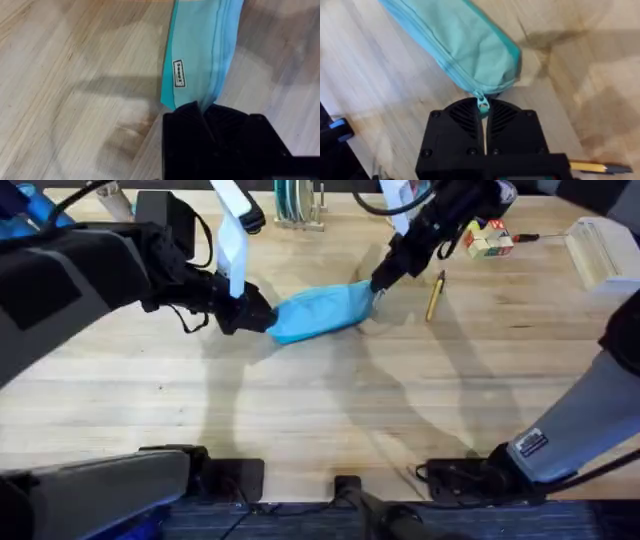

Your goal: Unzip the bag, pick up the pens from the table one at a time and place them inside, then zip the bag closed.

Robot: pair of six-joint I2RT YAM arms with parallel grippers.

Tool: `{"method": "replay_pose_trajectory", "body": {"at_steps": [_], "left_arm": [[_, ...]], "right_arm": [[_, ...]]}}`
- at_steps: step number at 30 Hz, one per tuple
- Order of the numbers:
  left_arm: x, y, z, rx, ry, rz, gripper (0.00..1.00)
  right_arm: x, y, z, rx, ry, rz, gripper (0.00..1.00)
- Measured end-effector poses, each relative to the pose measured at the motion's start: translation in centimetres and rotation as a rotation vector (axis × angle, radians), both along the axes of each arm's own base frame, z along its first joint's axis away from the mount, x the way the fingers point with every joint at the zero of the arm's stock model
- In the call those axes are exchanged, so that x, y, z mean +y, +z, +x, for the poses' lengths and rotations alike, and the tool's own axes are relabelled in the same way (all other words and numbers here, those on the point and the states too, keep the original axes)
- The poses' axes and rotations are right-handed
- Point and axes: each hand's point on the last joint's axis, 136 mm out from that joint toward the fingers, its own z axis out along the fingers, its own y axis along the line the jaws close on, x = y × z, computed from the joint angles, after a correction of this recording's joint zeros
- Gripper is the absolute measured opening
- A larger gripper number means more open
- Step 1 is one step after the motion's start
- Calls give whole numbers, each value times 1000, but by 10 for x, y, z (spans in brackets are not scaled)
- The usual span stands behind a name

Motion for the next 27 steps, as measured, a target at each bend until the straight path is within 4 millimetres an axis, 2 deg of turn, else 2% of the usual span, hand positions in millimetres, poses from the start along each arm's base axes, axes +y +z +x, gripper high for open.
{"method": "replay_pose_trajectory", "body": {"at_steps": [4, 8, 20, 27], "left_arm": [[-1, 1, 0, 0, -2, -6, 42], [-1, 0, 0, 1, -2, -5, 42], [5, -2, 0, 4, 12, 21, 42], [6, -3, 1, 4, 16, 27, 41]], "right_arm": [[2, 8, 5, -31, 21, -1, 31], [7, 8, 0, -40, 61, -21, 31], [45, 10, -18, -92, 222, -81, 31], [51, 12, -22, -105, 249, -102, 31]]}}
